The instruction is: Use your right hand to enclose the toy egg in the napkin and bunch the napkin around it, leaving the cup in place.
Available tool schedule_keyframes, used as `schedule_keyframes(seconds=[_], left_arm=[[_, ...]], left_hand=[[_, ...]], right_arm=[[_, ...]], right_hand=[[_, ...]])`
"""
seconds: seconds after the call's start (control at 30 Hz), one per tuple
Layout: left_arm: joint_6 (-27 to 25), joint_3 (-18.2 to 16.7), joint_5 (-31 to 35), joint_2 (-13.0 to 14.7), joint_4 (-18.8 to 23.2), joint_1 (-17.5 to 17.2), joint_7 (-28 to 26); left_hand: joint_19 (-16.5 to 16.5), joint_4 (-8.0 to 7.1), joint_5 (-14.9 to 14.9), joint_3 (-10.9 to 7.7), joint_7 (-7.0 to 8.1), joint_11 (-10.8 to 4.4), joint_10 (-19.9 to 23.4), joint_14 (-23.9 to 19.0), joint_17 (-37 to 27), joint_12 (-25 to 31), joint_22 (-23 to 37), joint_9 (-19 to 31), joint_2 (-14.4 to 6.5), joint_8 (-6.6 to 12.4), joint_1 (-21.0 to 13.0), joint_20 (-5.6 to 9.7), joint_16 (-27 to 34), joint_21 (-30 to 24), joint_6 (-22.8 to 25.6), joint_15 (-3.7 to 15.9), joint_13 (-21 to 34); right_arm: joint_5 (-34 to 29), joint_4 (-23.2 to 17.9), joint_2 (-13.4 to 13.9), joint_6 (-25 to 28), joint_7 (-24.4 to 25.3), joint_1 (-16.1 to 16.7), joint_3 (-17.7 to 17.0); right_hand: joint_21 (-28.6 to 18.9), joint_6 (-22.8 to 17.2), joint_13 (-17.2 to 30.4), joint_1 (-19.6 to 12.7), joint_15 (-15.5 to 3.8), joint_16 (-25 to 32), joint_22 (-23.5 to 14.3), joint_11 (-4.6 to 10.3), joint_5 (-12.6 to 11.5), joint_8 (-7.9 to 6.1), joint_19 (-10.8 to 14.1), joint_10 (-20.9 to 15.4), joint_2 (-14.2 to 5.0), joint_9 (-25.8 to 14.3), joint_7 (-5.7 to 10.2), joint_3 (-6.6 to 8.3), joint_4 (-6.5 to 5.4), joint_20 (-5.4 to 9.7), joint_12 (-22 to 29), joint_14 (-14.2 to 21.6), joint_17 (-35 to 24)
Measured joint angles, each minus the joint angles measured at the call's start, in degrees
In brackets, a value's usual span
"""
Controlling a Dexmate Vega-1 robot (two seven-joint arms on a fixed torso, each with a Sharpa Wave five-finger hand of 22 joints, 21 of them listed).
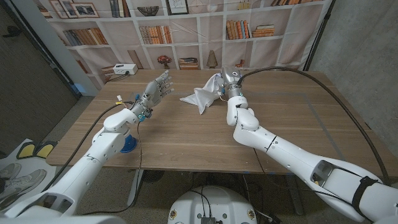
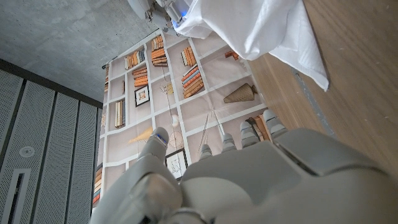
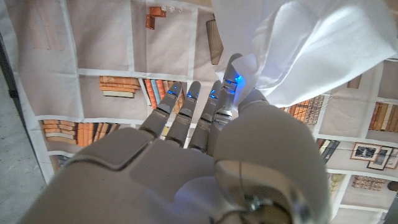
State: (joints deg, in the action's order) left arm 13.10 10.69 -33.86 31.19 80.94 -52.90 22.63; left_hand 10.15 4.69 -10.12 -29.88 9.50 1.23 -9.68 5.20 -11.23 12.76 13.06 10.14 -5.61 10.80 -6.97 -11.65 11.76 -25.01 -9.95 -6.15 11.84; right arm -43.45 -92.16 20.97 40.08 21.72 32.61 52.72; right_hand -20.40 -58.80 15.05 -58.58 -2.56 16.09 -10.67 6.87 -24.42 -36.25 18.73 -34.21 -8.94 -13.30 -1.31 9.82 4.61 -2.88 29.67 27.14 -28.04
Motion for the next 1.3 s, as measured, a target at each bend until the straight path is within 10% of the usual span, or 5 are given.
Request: schedule_keyframes(seconds=[0.47, 0.53, 0.77, 0.97, 1.3], left_arm=[[1.05, -1.92, -0.85, 0.31, 1.35, -3.13, -1.20], [1.16, -2.16, -0.96, 0.37, 1.60, -3.55, -1.45], [1.19, -2.63, -0.98, 0.47, 2.01, -4.28, -1.54], [1.26, -2.79, -1.02, 0.47, 2.02, -4.37, -1.97], [1.42, -2.80, -1.02, 0.11, 1.21, -3.87, -1.97]], left_hand=[[0.00, 0.05, 0.00, -0.05, 0.00, 0.00, 0.00, 0.00, 0.00, 0.00, 0.00, 0.00, 0.00, 0.00, 0.00, 0.00, 0.00, 0.00, 0.00, 0.00, 0.00], [0.00, 0.05, 0.00, -0.05, 0.00, 0.00, 0.00, 0.00, 0.00, 0.00, 0.00, 0.00, 0.00, 0.00, 0.00, 0.00, 0.00, 0.00, 0.00, 0.00, -0.03], [0.00, 0.05, 0.00, -0.05, 0.00, 0.00, 0.00, 0.00, 0.00, 0.00, 0.00, 0.00, 0.00, 0.00, 0.00, 0.00, 0.00, 0.00, 0.00, 0.00, -0.13], [0.00, 0.05, 0.00, -0.05, 0.00, 0.00, 0.00, 0.00, 0.00, 0.00, 0.00, 0.00, 0.00, 0.00, 0.00, 0.00, 0.00, 0.00, 0.00, 0.00, -0.13], [0.00, 0.05, 0.00, -0.05, 0.00, 0.00, 0.00, 0.00, 0.04, 0.00, 0.00, 0.00, 0.00, 0.00, 0.00, 0.00, 0.00, 0.00, 0.00, 0.00, -0.12]], right_arm=[[-1.43, 12.84, -4.85, -5.68, -3.14, -7.74, 5.51], [-1.44, 15.01, -5.79, -6.52, -3.91, -8.76, 6.23], [-0.72, 16.12, -6.27, -7.23, -6.97, -9.26, 6.60], [0.20, 22.05, -9.18, -6.77, -9.49, -12.35, 8.47], [3.14, 24.01, -10.26, -5.16, -11.66, -13.33, 8.64]], right_hand=[[0.00, -0.14, -0.07, 0.19, -0.21, -0.66, 0.00, 0.05, 0.87, 0.74, 1.02, -0.05, 0.19, 1.03, 0.22, 0.25, 0.25, -0.44, -0.32, 0.40, 0.13], [0.08, 0.10, -0.32, 0.78, -0.21, -1.29, 0.00, -0.92, 1.33, 2.73, 1.25, 1.66, 0.78, 1.64, 0.04, 0.48, 0.48, -1.12, -1.41, 0.40, 0.16], [1.56, 24.18, -1.49, 3.53, -0.04, -3.12, 0.00, -3.35, 2.45, 14.21, 0.78, 12.28, 3.49, 2.65, 6.65, 0.29, 0.29, -2.29, -7.73, -2.12, 0.60], [1.93, 27.51, -1.75, 5.95, -0.11, -3.24, 0.00, -4.01, 2.45, 16.70, 0.09, 15.10, 4.09, 2.50, 6.53, -0.54, -0.55, -2.98, -9.52, -3.43, 0.49], [4.57, 34.01, -1.45, 17.85, 0.21, -3.24, -0.31, -5.78, 4.94, 21.74, -4.22, 19.09, 5.19, 2.21, 4.87, -5.85, -6.33, -5.28, -12.47, -8.28, -1.18]])
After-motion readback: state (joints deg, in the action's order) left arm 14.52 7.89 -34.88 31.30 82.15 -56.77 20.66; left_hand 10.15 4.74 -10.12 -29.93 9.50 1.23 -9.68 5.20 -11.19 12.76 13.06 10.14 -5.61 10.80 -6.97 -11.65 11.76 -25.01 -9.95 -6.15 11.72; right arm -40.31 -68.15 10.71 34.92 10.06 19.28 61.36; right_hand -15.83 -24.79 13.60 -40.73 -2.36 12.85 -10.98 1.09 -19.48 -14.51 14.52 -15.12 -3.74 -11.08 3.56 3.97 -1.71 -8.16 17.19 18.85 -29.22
